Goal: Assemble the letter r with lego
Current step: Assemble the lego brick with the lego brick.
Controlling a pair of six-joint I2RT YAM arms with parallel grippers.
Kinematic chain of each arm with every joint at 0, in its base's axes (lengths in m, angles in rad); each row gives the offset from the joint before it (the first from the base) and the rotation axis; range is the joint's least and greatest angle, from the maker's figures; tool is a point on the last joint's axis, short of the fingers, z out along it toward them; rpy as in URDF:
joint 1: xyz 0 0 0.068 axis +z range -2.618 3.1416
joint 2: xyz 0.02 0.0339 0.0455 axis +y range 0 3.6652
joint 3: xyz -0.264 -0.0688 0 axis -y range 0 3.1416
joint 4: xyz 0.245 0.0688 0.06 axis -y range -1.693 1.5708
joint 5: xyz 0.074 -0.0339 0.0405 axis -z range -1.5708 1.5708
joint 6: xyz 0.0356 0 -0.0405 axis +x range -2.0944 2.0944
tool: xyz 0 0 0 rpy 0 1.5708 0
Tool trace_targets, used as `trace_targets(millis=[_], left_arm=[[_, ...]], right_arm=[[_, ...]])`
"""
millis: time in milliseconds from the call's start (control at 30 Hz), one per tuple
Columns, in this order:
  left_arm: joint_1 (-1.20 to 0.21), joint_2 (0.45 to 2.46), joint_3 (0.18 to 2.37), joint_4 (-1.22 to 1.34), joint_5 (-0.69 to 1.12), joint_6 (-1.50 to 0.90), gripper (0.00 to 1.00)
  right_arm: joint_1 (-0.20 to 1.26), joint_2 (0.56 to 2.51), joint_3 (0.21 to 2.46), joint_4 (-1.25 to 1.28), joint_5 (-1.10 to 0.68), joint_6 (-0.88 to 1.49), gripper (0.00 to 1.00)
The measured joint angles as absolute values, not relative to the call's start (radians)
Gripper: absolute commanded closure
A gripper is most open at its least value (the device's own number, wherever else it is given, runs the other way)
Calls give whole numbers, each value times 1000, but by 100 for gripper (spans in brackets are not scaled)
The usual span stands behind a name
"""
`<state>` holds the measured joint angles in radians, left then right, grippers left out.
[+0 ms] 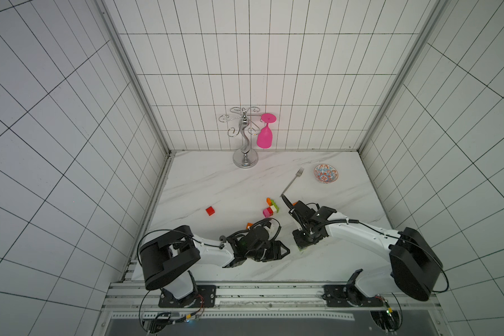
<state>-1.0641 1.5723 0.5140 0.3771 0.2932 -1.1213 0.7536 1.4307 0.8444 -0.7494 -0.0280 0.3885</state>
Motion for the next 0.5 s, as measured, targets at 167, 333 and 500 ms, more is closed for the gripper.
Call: trace_targets(millis=[167,333,500], left_arm=[[-1064,1572,514,377,293,-1122,35],[-1064,1572,514,376,293,-1121,36],[-1044,1552,512,357,293,-1121,36]], right_arm=[[754,1436,844,-747,-25,397,100],[754,1447,848,-747,-28,401,100],[754,1459,848,-746,-36,407,100]])
